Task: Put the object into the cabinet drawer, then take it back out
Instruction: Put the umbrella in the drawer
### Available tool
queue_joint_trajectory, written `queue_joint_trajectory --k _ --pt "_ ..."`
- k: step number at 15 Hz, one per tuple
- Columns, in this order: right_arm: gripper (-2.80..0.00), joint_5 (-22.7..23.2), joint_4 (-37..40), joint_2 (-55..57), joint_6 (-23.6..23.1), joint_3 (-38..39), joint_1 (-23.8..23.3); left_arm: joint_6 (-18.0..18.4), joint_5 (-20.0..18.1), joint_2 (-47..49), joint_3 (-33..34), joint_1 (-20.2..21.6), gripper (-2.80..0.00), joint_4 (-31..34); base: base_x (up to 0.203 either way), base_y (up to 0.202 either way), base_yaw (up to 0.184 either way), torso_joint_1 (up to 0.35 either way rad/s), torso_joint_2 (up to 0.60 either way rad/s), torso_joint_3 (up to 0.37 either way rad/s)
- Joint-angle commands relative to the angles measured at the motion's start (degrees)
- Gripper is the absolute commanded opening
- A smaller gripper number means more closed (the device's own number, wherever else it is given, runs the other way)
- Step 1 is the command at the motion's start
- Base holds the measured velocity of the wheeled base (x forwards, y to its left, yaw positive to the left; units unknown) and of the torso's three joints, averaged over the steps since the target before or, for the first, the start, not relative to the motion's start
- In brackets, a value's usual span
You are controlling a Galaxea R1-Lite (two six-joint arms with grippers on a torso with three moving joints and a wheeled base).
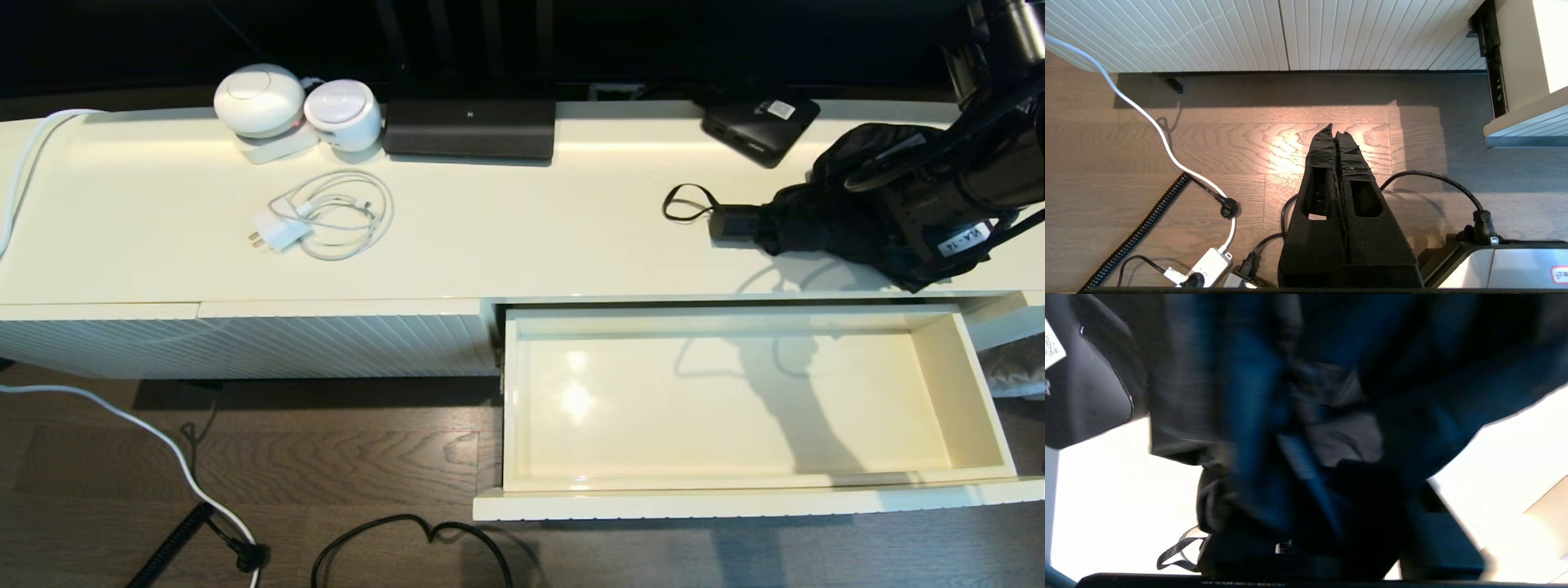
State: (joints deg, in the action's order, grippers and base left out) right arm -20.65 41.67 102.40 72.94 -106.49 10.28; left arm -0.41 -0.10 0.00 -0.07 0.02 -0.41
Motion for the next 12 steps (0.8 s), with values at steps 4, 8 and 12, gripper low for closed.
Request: queue_joint_trajectory --k 4,8,12 --pt "-2.80 1.2 -1.5 0.0 0.3 4.6 0.0 0.0 0.0 0.0 0.0 0.1 -2.80 0.0 0.000 0.000 0.000 0.000 0.00 0.000" --pt "-2.80 5.3 0.1 -3.2 0.2 4.4 0.5 0.0 0.0 0.0 0.0 0.1 -2.80 0.0 0.000 0.000 0.000 0.000 0.00 0.000" --pt "-2.80 7.5 5.8 -6.5 0.1 3.9 2.7 0.0 0.0 0.0 0.0 0.1 -2.80 0.0 0.000 0.000 0.000 0.000 0.00 0.000"
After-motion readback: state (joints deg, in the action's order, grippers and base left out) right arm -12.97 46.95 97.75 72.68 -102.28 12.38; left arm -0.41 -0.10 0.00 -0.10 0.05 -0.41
